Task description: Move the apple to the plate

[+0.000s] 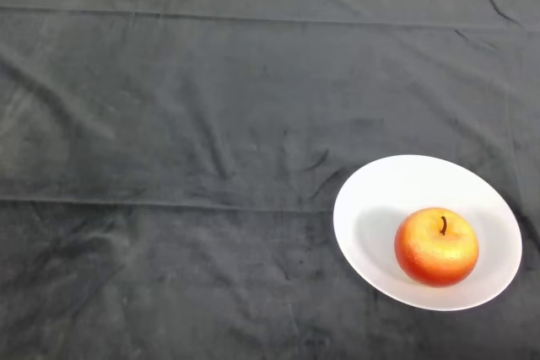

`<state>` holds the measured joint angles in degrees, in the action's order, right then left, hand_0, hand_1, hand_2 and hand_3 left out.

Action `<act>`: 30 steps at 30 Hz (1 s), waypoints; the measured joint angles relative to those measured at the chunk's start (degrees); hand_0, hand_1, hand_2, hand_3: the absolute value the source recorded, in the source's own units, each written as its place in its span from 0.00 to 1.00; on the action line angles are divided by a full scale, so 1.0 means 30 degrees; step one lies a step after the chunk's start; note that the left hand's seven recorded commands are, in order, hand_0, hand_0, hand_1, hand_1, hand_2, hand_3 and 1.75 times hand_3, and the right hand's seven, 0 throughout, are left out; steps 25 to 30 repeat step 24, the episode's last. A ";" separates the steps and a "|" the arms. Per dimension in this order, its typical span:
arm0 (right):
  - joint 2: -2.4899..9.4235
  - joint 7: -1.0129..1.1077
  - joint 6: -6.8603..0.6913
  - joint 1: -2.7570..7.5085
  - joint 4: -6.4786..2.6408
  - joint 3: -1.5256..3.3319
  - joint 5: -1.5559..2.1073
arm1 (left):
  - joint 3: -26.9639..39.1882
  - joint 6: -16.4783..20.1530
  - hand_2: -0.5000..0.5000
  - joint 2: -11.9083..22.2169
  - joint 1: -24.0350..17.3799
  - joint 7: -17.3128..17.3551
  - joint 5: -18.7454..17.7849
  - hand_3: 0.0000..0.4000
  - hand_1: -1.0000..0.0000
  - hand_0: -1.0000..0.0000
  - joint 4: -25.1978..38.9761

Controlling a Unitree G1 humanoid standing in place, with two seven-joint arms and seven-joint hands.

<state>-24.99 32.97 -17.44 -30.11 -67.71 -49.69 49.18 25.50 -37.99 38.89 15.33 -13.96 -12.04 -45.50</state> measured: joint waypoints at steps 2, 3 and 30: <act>0.0000 0.0000 0.0000 0.0000 0.0000 0.0000 0.0000 | 0.0002 0.0000 0.50 0.0000 0.0001 0.0004 0.0001 0.00 1.00 1.00 0.0009; 0.0000 0.0000 0.0000 0.0000 0.0000 0.0000 0.0000 | 0.0005 0.0000 0.50 0.0000 0.0001 0.0008 0.0002 0.00 1.00 1.00 0.0011; 0.0000 0.0000 0.0000 0.0000 0.0000 0.0000 0.0000 | 0.0138 0.0001 0.50 -0.0001 0.0016 0.0236 0.0359 0.00 1.00 1.00 0.0013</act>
